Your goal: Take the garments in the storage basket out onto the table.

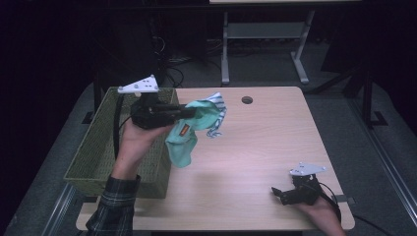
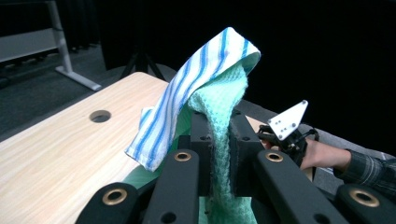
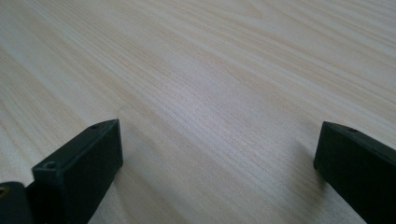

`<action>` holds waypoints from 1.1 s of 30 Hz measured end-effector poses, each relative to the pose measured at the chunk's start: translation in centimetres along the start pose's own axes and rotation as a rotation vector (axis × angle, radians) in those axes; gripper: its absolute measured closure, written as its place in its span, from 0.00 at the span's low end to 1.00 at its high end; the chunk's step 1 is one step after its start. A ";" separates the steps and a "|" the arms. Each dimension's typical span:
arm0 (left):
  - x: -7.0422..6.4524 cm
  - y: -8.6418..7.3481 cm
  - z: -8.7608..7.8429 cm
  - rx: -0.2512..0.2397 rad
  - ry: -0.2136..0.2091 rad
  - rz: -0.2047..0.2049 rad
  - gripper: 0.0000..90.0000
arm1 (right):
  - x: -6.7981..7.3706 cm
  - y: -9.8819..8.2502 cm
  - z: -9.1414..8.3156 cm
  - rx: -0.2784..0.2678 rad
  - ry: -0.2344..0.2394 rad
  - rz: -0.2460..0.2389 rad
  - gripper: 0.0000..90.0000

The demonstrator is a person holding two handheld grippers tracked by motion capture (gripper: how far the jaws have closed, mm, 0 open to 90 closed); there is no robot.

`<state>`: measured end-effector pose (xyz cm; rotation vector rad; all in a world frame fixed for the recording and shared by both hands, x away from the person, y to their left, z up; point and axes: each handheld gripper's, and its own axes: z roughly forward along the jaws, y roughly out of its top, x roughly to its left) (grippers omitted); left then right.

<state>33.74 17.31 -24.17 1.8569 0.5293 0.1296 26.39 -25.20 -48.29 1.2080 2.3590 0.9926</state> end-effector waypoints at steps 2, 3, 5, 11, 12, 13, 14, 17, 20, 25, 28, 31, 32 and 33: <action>-0.3 -0.2 0.8 0.005 -0.013 0.002 0.91 | 0.0 0.0 0.0 0.000 0.000 0.001 0.01; -0.4 -0.3 1.1 0.005 -0.018 0.000 0.91 | 0.0 0.0 0.0 0.000 0.000 0.002 0.01; -0.6 -0.6 1.9 0.009 -0.032 -0.003 0.91 | 0.0 0.0 0.0 0.000 0.000 0.002 0.01; -1.2 -1.5 4.3 0.030 -0.071 -0.013 0.91 | 0.0 0.0 0.0 0.000 0.000 0.002 0.01; -1.3 -1.7 4.7 0.034 -0.080 -0.015 0.91 | 0.0 0.0 0.0 0.000 0.000 0.002 0.01; -1.4 -1.9 5.2 0.037 -0.087 -0.018 0.91 | 0.0 0.0 0.0 0.000 0.000 0.003 0.01; -1.5 -2.0 5.6 0.043 -0.091 -0.018 0.91 | 0.0 0.0 0.0 0.000 0.000 0.003 0.01; -1.9 -2.5 6.9 0.056 -0.102 -0.013 0.91 | 0.0 0.0 0.0 0.000 0.001 0.002 0.01; -2.3 -2.8 7.9 0.068 -0.116 -0.012 0.91 | 0.0 0.0 0.0 0.000 0.001 0.002 0.01; -3.2 -3.2 9.5 0.079 -0.140 0.010 0.91 | 0.0 0.0 0.0 0.000 0.000 0.002 0.01; -3.6 -3.6 10.4 0.082 -0.161 0.011 0.91 | 0.0 0.0 0.0 -0.001 0.000 0.000 0.01; -4.1 -4.2 11.7 0.084 -0.179 0.006 0.91 | 0.0 0.0 0.0 0.000 0.002 0.000 0.01; -4.1 -4.2 11.7 0.084 -0.179 0.006 0.91 | 0.0 0.0 0.0 0.000 0.002 0.000 0.01; -4.2 -4.4 12.0 0.087 -0.185 0.006 0.91 | 0.0 0.0 0.0 -0.001 0.002 0.000 0.01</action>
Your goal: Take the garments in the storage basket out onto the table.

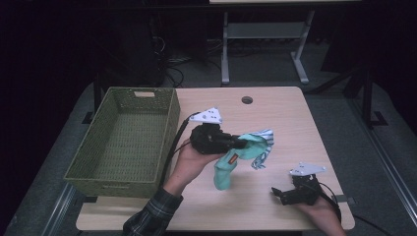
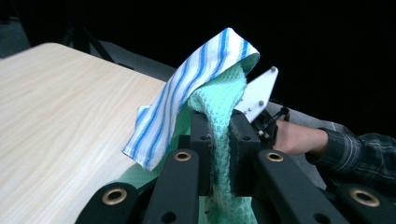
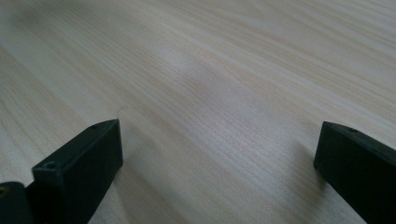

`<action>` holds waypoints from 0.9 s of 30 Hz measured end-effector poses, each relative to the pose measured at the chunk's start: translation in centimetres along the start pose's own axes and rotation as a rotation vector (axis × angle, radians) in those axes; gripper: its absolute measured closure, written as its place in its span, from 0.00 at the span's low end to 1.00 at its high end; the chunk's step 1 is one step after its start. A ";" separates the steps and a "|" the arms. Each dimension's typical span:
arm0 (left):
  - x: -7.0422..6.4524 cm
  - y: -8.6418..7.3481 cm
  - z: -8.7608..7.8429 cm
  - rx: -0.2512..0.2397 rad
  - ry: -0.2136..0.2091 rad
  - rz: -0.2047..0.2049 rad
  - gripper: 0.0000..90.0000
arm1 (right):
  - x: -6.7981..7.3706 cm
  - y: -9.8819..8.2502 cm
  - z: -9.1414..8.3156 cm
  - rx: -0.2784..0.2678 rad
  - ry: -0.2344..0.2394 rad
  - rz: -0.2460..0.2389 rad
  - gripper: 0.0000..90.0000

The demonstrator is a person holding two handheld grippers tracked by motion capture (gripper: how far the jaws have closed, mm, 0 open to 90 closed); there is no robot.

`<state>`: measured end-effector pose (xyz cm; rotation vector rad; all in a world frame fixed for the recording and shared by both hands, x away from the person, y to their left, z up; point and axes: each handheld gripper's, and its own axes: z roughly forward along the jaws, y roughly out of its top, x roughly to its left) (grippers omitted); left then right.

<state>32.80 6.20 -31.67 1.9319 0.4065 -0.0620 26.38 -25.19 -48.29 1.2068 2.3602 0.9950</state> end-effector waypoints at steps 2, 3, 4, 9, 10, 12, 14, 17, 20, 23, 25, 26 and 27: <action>-0.1 -0.3 0.9 0.012 -0.019 -0.004 0.91 | 0.0 0.0 0.0 0.000 0.000 0.001 0.01; -0.1 -0.3 0.9 0.012 -0.019 -0.004 0.91 | 0.0 0.0 0.0 0.000 0.000 0.001 0.01; -0.1 -0.5 1.2 0.016 -0.027 -0.005 0.91 | 0.0 0.0 0.0 0.000 0.000 0.000 0.01; 0.4 -1.1 2.1 0.030 -0.053 -0.018 0.91 | 0.0 0.0 0.0 0.000 0.001 0.001 0.01; 0.6 -1.3 2.3 0.038 -0.046 -0.023 0.91 | 0.0 0.0 0.0 0.000 0.001 0.001 0.01; 1.3 -1.9 2.5 0.047 -0.045 -0.047 0.91 | 0.0 0.0 0.0 0.000 0.001 0.001 0.01; 2.3 -2.7 2.8 0.073 -0.044 -0.062 0.91 | 0.0 0.0 0.0 -0.001 0.001 0.000 0.01; 3.7 -4.0 3.2 0.112 -0.028 -0.108 0.91 | 0.0 0.0 0.0 -0.001 0.001 -0.002 0.01; 4.9 -5.1 3.5 0.145 -0.007 -0.141 0.91 | 0.0 0.0 0.0 0.000 0.001 -0.003 0.01; 5.6 -5.9 3.6 0.154 0.011 -0.162 0.91 | 0.0 0.0 0.0 0.000 0.000 -0.003 0.01; 5.9 -6.2 3.6 0.152 0.024 -0.167 0.91 | 0.0 0.0 0.0 0.000 0.000 -0.003 0.01; 6.0 -6.3 3.7 0.160 0.031 -0.161 0.91 | 0.0 0.0 0.0 -0.001 0.001 -0.004 0.01; 6.1 -6.4 3.7 0.164 0.042 -0.161 0.91 | 0.0 0.0 0.0 -0.001 0.000 -0.003 0.01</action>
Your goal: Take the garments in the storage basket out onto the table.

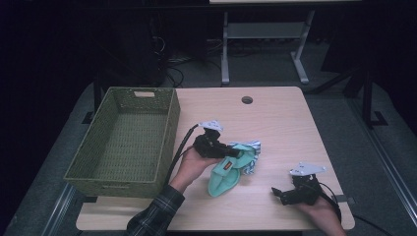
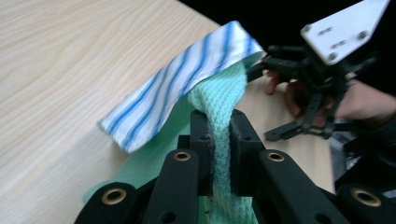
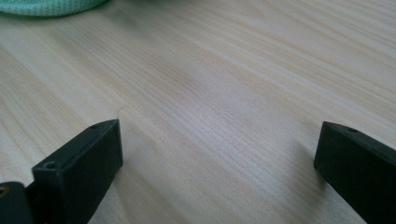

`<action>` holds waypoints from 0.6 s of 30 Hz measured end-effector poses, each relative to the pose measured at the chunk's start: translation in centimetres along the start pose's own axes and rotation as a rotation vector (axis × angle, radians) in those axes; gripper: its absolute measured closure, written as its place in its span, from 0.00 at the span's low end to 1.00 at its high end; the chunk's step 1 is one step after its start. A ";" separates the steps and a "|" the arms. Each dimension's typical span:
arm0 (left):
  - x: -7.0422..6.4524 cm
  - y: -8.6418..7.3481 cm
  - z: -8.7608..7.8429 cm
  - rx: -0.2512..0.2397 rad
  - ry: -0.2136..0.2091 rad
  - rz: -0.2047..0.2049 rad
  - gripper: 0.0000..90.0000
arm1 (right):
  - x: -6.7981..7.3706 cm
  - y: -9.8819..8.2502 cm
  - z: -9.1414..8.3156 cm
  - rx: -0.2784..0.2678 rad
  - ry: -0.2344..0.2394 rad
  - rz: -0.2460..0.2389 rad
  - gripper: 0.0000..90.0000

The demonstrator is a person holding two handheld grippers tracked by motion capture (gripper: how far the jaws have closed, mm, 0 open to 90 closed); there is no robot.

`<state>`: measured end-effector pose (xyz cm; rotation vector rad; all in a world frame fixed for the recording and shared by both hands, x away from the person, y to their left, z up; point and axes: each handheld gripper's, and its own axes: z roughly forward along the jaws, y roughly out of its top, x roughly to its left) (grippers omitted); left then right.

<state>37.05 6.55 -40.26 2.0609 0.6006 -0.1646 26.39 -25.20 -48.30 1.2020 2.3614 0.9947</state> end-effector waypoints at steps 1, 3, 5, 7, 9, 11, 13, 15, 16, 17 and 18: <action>0.1 -0.1 0.1 0.002 0.007 -0.003 0.91 | 0.0 0.0 0.0 0.000 0.000 -0.001 0.01; 0.4 -0.5 0.3 0.010 0.021 -0.016 0.91 | 0.0 0.0 0.0 0.000 0.000 0.000 0.01; 0.7 -0.8 0.6 0.024 0.046 -0.019 0.91 | 0.0 0.0 0.0 0.000 0.000 0.000 0.01; 1.2 -1.4 1.1 0.055 0.086 -0.022 0.90 | 0.0 0.0 0.0 0.000 0.000 0.000 0.01; 1.4 -1.6 1.3 0.067 0.094 -0.022 0.90 | 0.0 0.0 0.0 0.000 0.000 -0.001 0.01; 1.7 -1.9 1.6 0.084 0.108 -0.031 0.90 | 0.0 0.0 0.0 0.000 0.000 0.000 0.01; 1.9 -2.2 2.0 0.105 0.124 -0.026 0.90 | 0.0 0.0 0.0 0.000 0.000 0.000 0.01; 2.2 -2.6 2.4 0.123 0.136 -0.032 0.90 | 0.0 0.0 0.0 0.000 0.000 -0.001 0.01; 2.3 -2.8 2.6 0.128 0.139 -0.039 0.90 | 0.0 0.0 0.0 0.000 0.000 -0.001 0.01; 2.5 -2.9 2.7 0.140 0.145 -0.040 0.90 | 0.0 0.0 0.0 0.000 0.000 0.000 0.01; 2.7 -3.1 2.9 0.145 0.147 -0.041 0.90 | 0.0 0.0 0.0 0.000 0.001 0.000 0.01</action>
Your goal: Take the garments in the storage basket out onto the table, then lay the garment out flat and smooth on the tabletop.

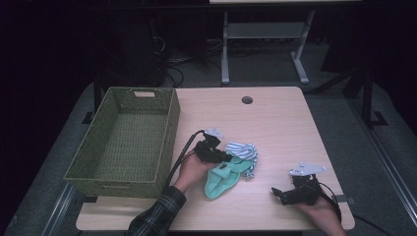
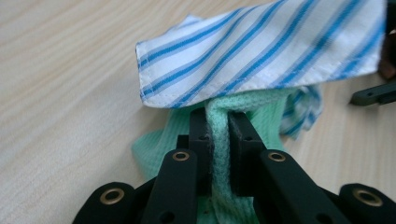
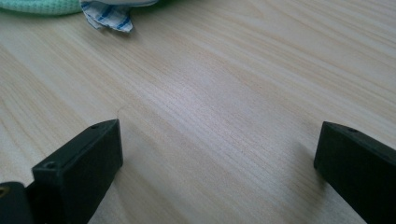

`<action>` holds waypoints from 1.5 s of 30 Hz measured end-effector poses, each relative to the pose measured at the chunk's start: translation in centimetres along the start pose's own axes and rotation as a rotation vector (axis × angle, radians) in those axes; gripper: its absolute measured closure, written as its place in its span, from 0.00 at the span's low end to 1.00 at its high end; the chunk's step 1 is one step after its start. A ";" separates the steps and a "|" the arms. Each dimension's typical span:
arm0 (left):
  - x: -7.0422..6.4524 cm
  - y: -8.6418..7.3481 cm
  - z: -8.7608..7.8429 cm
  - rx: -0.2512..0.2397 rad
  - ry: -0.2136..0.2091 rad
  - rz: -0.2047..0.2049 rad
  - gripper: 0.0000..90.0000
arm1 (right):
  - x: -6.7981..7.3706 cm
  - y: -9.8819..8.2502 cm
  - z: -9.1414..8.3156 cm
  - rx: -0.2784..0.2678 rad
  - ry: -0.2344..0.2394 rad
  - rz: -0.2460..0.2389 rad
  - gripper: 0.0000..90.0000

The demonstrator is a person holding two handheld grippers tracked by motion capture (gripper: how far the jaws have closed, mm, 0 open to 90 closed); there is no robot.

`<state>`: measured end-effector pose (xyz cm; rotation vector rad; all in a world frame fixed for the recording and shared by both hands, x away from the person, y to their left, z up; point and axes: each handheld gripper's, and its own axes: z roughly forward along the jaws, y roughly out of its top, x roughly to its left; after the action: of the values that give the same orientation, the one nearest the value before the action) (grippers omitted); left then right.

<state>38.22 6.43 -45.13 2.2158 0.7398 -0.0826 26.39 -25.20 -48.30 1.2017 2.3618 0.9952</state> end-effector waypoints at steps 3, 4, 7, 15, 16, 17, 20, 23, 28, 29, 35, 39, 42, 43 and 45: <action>0.3 -0.3 0.5 0.015 0.009 -0.003 0.89 | 0.0 0.0 0.0 0.000 0.000 0.000 0.01; 0.3 -0.4 0.5 0.017 0.007 -0.010 0.88 | 0.0 0.0 0.0 0.000 0.000 -0.001 0.01; 0.3 -0.6 0.6 0.008 0.032 0.001 0.81 | 0.0 0.0 0.0 0.000 0.000 -0.001 0.01; -1.0 0.2 -1.2 -0.023 0.055 0.060 0.57 | 0.0 0.0 0.0 0.000 0.000 0.000 0.01; -1.3 0.3 -1.4 -0.029 0.055 0.067 0.54 | 0.0 0.0 0.0 0.000 0.000 0.000 0.01; -1.6 0.4 -1.7 -0.031 0.054 0.080 0.51 | 0.0 0.0 0.0 0.000 0.000 -0.001 0.01; -2.4 0.5 -2.6 -0.038 0.053 0.104 0.46 | 0.0 0.0 0.0 0.000 0.000 -0.001 0.01; -3.0 0.6 -3.4 -0.056 0.046 0.114 0.44 | 0.0 0.0 0.0 0.000 0.000 -0.001 0.01; -3.8 1.0 -4.5 -0.090 0.033 0.134 0.44 | 0.0 0.0 0.0 0.000 0.000 0.001 0.01; -4.0 1.2 -4.6 -0.096 0.032 0.140 0.44 | 0.0 0.0 0.0 0.000 0.000 0.000 0.01; -5.0 2.1 -4.6 -0.126 0.010 0.168 0.44 | 0.0 0.0 0.0 0.000 0.001 -0.001 0.01; -5.6 2.8 -4.3 -0.134 -0.007 0.175 0.44 | 0.0 0.0 0.0 0.000 0.000 0.000 0.01; -6.1 3.3 -4.0 -0.133 -0.014 0.186 0.44 | 0.0 0.0 0.0 -0.001 0.000 -0.001 0.01; -6.3 3.4 -3.8 -0.129 -0.015 0.191 0.44 | 0.0 0.0 0.0 -0.001 0.001 -0.001 0.01; -6.5 3.7 -3.5 -0.129 -0.019 0.198 0.44 | 0.0 0.0 0.0 0.000 0.001 0.000 0.01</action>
<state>34.20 3.79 -38.42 2.1492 0.4979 0.0413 26.40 -25.20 -48.30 1.2010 2.3620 0.9961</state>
